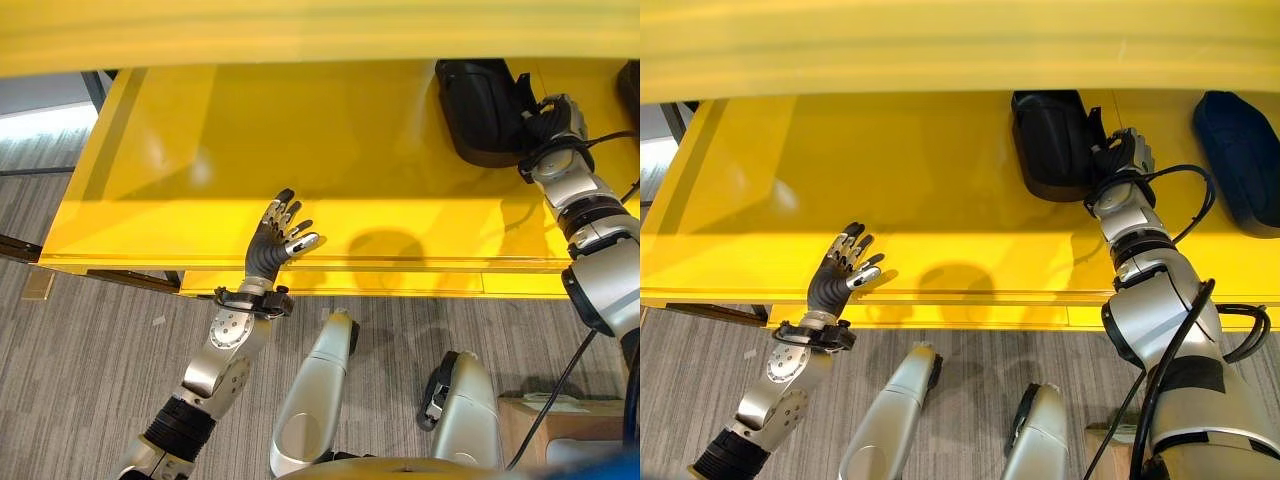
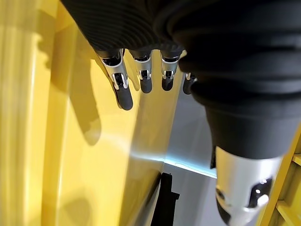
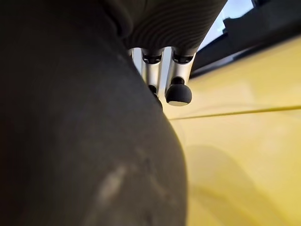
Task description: Move parts from the plastic box to the shelf.
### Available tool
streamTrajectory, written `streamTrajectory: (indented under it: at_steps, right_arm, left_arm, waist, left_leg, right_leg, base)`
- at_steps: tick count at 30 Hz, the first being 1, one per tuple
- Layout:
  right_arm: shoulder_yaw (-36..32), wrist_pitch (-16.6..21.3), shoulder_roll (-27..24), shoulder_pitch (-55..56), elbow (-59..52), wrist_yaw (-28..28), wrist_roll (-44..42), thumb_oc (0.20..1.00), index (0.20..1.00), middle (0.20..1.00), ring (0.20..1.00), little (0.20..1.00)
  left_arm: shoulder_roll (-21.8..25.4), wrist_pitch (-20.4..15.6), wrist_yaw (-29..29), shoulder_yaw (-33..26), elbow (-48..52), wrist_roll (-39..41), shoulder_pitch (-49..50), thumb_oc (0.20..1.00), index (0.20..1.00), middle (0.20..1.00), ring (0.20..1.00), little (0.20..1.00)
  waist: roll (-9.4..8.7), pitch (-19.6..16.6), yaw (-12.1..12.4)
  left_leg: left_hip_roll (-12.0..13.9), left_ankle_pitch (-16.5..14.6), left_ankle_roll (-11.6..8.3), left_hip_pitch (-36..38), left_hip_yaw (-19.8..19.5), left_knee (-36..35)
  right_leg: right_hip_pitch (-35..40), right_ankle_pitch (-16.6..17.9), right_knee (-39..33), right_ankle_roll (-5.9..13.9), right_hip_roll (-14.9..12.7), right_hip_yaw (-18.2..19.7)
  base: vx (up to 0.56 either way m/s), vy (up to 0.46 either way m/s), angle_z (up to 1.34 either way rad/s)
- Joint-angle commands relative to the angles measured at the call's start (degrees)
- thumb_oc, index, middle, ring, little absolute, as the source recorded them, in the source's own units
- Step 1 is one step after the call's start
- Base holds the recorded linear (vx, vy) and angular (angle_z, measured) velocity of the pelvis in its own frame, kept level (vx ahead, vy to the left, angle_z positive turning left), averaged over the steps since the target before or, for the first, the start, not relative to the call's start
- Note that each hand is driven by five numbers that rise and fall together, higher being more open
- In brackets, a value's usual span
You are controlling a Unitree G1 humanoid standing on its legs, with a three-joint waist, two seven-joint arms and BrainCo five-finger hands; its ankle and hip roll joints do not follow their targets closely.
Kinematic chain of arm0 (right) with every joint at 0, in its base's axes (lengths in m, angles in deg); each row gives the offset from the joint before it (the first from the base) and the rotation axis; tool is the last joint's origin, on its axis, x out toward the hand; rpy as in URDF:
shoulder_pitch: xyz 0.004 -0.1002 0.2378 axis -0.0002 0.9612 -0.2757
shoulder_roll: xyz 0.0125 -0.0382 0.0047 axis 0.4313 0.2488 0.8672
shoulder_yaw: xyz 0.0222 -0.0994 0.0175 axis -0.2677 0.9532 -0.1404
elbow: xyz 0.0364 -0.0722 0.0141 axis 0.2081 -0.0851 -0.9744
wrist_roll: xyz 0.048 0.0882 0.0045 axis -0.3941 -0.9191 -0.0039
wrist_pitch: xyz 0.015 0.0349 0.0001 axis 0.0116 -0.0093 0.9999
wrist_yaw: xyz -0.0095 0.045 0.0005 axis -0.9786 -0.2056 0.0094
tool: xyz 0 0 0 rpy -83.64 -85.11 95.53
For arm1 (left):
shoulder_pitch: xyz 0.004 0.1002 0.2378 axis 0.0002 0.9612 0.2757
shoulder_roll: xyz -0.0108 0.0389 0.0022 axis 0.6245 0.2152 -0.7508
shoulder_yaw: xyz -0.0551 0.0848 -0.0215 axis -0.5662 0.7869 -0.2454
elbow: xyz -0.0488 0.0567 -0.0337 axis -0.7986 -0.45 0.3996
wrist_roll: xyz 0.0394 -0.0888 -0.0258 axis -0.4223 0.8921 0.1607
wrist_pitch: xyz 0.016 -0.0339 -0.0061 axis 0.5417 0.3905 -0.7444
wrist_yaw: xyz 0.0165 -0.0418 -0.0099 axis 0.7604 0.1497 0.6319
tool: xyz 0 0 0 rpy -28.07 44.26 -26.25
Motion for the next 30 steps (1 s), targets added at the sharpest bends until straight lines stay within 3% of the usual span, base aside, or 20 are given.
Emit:
streamTrajectory:
  at_steps: [1,23,24,30]
  right_arm:
    - [1.2,1.9,-2.1,-4.2,0.5,-2.4,2.1,0.200,0.200,0.200,0.200,0.200]
    - [-2.3,2.3,3.5,1.4,1.8,-2.4,-0.7,0.200,0.200,0.200,0.200,0.200]
    - [-2.4,2.3,3.9,1.7,1.9,-2.3,-0.8,0.200,0.200,0.200,0.200,0.200]
    - [-3.0,2.3,4.9,2.7,2.0,-2.2,-1.0,0.200,0.200,0.200,0.200,0.200]
  left_arm:
    - [0.3,-3.5,0.8,-0.3,1.7,-0.9,-0.2,1.000,1.000,1.000,1.000,1.000]
    - [-0.5,-4.3,2.1,-0.5,0.1,-0.6,-1.6,1.000,1.000,1.000,1.000,1.000]
    - [-0.5,-4.2,2.2,-0.5,0.0,-0.6,-1.6,1.000,1.000,1.000,1.000,1.000]
    - [-0.4,-4.3,2.2,-0.5,-0.3,-0.7,-1.8,1.000,1.000,1.000,1.000,1.000]
  waist:
    - [0.65,-2.2,0.6]
    - [0.61,-1.3,-0.5]
    - [0.55,-1.2,-0.4]
    - [0.56,-1.2,-0.4]
  left_leg:
    - [-0.8,-0.8,2.69,-1.1,-2.3,-0.3]
    - [-0.8,-1.0,3.32,-2.0,-1.6,0.5]
    - [-0.6,-2.6,3.34,-1.3,-1.5,1.0]
    - [-0.6,-2.5,3.38,-1.6,-1.4,0.9]
  right_leg:
    - [4.3,-1.4,0.8,-4.95,3.3,0.4]
    - [3.3,-1.4,0.9,-5.33,3.5,0.6]
    - [4.1,-2.6,1.1,-5.02,3.6,0.8]
    - [4.0,-2.6,1.0,-5.09,3.5,0.6]
  base:
    - [0.00,0.000,0.00]
    - [0.00,0.000,0.00]
    - [0.07,-0.002,0.00]
    - [-0.01,0.001,-0.02]
